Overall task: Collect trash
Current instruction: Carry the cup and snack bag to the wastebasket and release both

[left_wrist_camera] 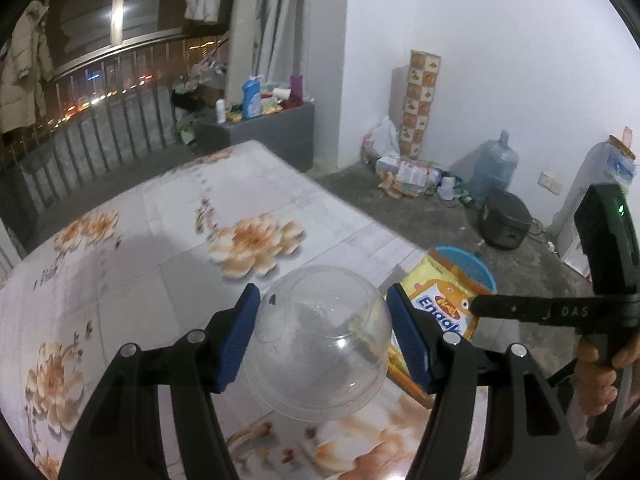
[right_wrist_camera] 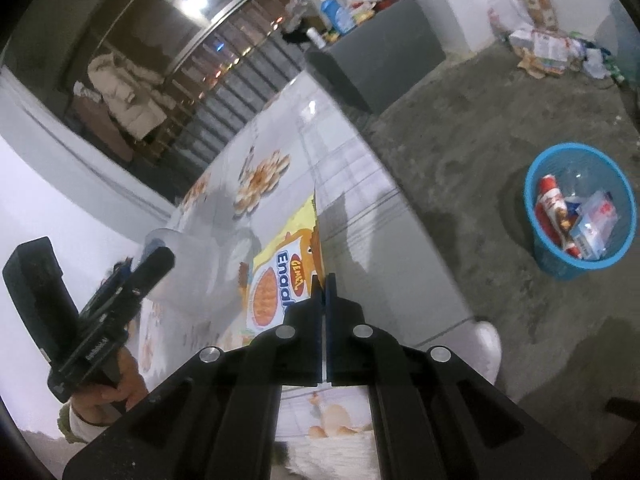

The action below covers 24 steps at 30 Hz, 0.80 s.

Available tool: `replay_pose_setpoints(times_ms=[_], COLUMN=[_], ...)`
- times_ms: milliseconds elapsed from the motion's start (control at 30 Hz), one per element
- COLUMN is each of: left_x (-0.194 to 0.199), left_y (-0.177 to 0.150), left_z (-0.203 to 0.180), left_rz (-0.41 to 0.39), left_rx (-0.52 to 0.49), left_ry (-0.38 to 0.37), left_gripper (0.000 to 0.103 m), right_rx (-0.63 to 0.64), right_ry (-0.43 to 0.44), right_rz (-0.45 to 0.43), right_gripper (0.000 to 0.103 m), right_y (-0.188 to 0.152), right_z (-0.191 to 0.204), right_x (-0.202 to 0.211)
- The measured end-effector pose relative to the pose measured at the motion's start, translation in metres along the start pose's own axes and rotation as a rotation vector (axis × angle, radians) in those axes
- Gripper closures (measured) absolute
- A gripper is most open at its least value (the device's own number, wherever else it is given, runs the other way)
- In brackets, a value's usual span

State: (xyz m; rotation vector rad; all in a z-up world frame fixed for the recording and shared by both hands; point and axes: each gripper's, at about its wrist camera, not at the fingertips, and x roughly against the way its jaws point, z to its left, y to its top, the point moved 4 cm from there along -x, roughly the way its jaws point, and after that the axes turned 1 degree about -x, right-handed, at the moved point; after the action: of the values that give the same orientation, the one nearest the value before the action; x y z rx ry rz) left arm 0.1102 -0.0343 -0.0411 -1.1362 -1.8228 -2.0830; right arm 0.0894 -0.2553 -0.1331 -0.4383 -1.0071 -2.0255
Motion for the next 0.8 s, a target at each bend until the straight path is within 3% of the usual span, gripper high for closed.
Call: replay_pose_setpoints(times_ms=[267, 533, 700, 800], left_x=[-0.027, -0.109, -0.172, -0.214], left_y=[0.049, 0.093, 0.110, 0.113], left_z=[-0.051, -0.139, -0.206, -0.242], left_rz=[-0.005, 0.109, 0.207, 0.266], left_rx=[-0.068, -0.165, -0.225, -0.258], left_ry=[-0.166, -0.329, -0.422, -0.437], left_gripper=[0.039, 0.039, 0.039, 0.039], right_rx=[-0.133, -0.400, -0.562, -0.615], right_ry=[-0.048, -0.133, -0.163, -0.180], right_rz=[-0.156, -0.289, -0.338, -0.357], right_gripper=[0.103, 0.103, 0.103, 0.103], right_y=[0.013, 0.018, 0.026, 0.036], right_z=[-0.055, -0.158, -0.220, -0.252], right_x=[0.041, 0.072, 0.067, 0.056])
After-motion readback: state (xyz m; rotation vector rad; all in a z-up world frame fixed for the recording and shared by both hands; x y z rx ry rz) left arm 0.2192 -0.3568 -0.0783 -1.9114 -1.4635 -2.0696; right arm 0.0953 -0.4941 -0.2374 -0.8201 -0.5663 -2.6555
